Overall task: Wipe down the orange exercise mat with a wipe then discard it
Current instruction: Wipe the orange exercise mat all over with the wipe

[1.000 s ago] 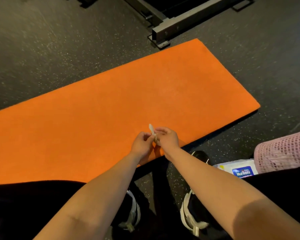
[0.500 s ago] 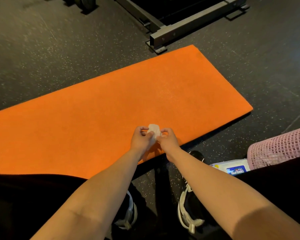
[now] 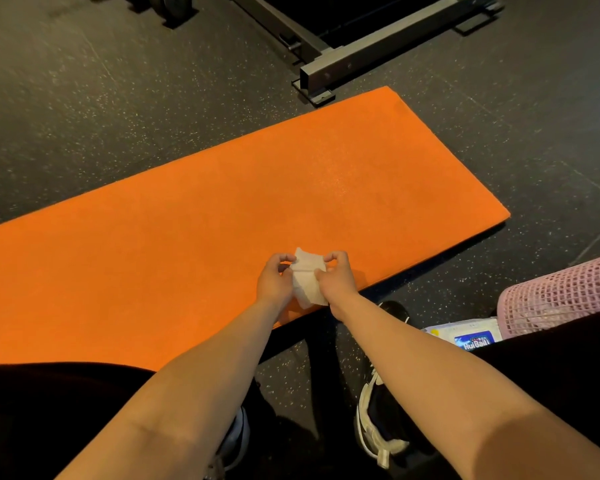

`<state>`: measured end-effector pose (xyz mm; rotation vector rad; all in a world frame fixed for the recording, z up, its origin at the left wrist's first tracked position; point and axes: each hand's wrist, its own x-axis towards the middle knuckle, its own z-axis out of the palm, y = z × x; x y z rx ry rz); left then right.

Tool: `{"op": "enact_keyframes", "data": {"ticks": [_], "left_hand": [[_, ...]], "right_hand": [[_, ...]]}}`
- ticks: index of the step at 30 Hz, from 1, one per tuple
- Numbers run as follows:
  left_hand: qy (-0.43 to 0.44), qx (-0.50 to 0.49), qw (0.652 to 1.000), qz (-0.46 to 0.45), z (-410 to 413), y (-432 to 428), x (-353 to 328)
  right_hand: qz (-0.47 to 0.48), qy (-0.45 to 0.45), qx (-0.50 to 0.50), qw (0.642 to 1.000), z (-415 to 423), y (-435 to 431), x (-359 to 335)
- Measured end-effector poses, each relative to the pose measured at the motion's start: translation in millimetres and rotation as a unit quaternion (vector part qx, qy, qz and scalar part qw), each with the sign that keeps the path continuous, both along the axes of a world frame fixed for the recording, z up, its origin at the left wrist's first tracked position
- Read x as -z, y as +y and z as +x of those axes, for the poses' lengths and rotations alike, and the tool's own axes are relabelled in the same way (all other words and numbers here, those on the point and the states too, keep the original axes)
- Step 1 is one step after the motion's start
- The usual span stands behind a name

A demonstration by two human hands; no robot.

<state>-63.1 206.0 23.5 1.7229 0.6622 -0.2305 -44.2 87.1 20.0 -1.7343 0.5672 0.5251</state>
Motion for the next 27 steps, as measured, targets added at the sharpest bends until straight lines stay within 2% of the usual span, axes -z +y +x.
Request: {"op": "enact_keyframes", "data": {"ticks": [3, 7, 9, 15, 19, 22, 24, 27], "left_hand": [[0.006, 0.025, 0.999, -0.036, -2.1, 10.3, -1.1], [0.047, 0.057, 0.993, -0.095, -1.7, 12.8, 0.3], [0.053, 0.072, 0.994, -0.065, 0.6, 13.3, 1.5], [0.022, 0.077, 0.996, 0.050, 18.0, 17.8, 12.2], [-0.008, 0.072, 0.996, 0.054, 30.1, 27.5, 20.4], [0.018, 0.082, 0.995, 0.059, 42.0, 35.6, 31.9], [0.028, 0.068, 0.995, 0.068, 52.3, 37.9, 39.7], [0.041, 0.035, 0.995, 0.089, 69.3, 36.4, 48.1]], "right_hand": [[-0.005, -0.019, 0.003, 1.000, 4.0, 1.8, 2.0], [0.052, 0.028, -0.013, 0.998, 9.4, 4.9, -0.8], [0.048, 0.033, -0.030, 0.998, 11.6, 4.0, 0.3], [-0.040, 0.021, -0.028, 0.999, 22.0, 5.5, 9.2], [-0.125, -0.011, -0.054, 0.991, 40.9, 14.4, 17.7], [-0.118, -0.009, -0.083, 0.989, 54.2, 17.8, 24.0], [-0.161, -0.047, -0.102, 0.981, 60.0, 19.6, 30.1], [-0.240, -0.167, -0.127, 0.948, 61.1, 26.5, 44.0]]}}
